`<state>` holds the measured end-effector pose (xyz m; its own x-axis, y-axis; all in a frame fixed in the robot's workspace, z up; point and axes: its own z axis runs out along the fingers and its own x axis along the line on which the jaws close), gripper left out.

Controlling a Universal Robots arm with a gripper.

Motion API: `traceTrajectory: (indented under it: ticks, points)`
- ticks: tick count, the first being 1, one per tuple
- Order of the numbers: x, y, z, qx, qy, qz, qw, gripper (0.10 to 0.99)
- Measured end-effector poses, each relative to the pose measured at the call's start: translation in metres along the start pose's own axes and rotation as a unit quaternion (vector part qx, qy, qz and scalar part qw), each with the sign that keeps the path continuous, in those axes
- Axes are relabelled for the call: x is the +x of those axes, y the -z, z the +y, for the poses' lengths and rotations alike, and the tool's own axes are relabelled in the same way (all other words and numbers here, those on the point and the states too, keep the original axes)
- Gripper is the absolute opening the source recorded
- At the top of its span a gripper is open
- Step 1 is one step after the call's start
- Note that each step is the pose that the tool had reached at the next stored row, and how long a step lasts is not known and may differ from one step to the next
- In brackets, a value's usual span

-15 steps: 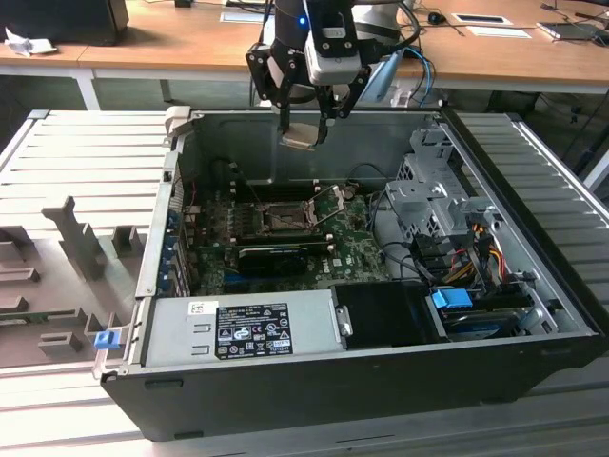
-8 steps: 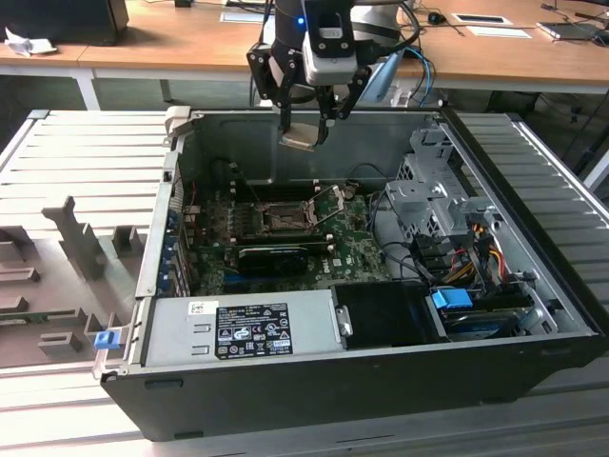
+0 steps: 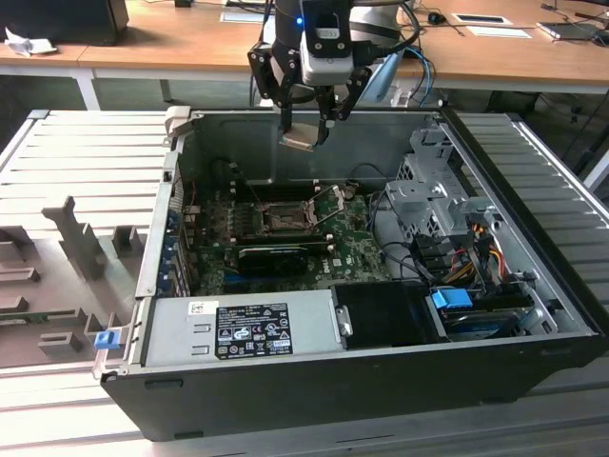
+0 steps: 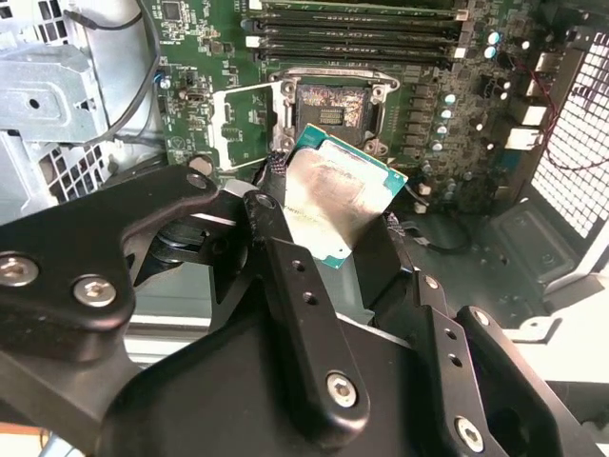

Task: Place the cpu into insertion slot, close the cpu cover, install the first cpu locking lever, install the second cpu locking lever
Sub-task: 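Place the cpu into insertion slot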

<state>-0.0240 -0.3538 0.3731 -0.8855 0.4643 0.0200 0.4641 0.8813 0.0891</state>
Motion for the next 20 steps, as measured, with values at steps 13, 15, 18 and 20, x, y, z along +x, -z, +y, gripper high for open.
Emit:
traceTrajectory:
  ticks: [13, 15, 18, 20]
  points:
    - [-0.0001, -0.0003, 0.0000, -0.0005, -0.030, -0.0027, 0.9996, 0.529]
    - [-0.0001, -0.0006, 0.0000, -0.0007, -0.041, -0.0037, 0.9992, 0.529]
    - [-0.0001, -0.0008, 0.0000, -0.0010, -0.054, -0.0048, 0.9986, 0.529]
    - [-0.0001, -0.0008, 0.0000, -0.0011, -0.059, -0.0053, 0.9983, 0.529]
